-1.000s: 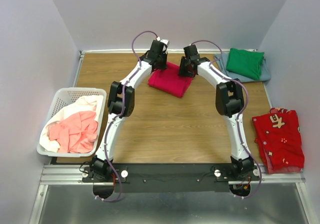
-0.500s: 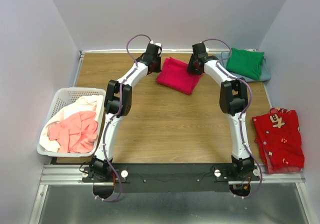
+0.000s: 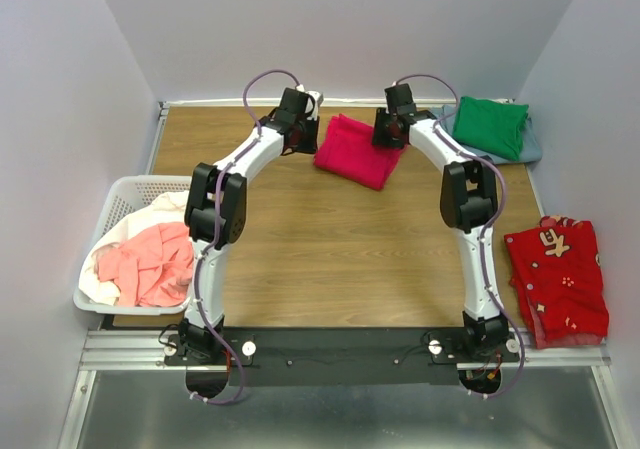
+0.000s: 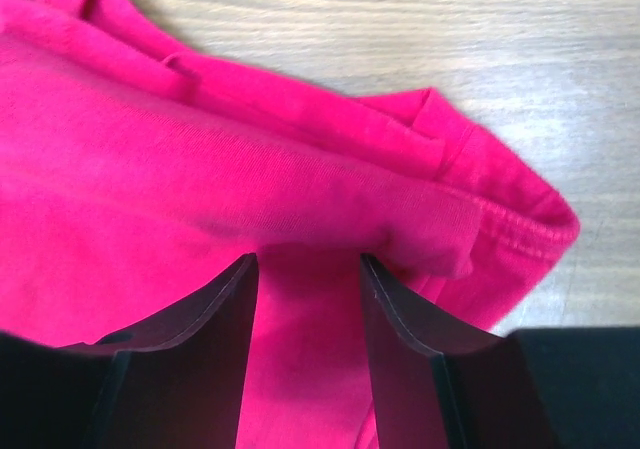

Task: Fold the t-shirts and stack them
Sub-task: Fold the tshirt

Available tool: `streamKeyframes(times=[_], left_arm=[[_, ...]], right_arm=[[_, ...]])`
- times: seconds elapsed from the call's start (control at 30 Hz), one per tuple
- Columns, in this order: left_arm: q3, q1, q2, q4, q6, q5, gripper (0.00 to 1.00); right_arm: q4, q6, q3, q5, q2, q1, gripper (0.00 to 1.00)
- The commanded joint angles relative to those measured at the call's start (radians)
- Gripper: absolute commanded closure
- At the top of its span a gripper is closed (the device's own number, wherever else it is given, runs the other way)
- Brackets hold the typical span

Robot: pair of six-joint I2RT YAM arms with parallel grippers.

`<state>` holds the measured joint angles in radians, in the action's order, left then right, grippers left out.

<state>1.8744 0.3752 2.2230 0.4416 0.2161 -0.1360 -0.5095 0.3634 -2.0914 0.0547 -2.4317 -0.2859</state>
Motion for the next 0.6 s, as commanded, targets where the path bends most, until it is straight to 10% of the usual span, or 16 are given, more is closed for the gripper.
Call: streamKeyframes(times=[0.0, 0.57], left_arm=[[-0.032, 0.007, -0.046, -0.024, -0.027, -0.06, 0.7], [-0.023, 0.033, 0.047, -0.043, -0.024, -0.083, 0.69]], right_arm=[[-0.032, -0.011, 0.031, -0.076, 0.108, 0.008, 0.45], [-0.04, 0.026, 0.217, -0.265, 0.263, -0.03, 0.45]])
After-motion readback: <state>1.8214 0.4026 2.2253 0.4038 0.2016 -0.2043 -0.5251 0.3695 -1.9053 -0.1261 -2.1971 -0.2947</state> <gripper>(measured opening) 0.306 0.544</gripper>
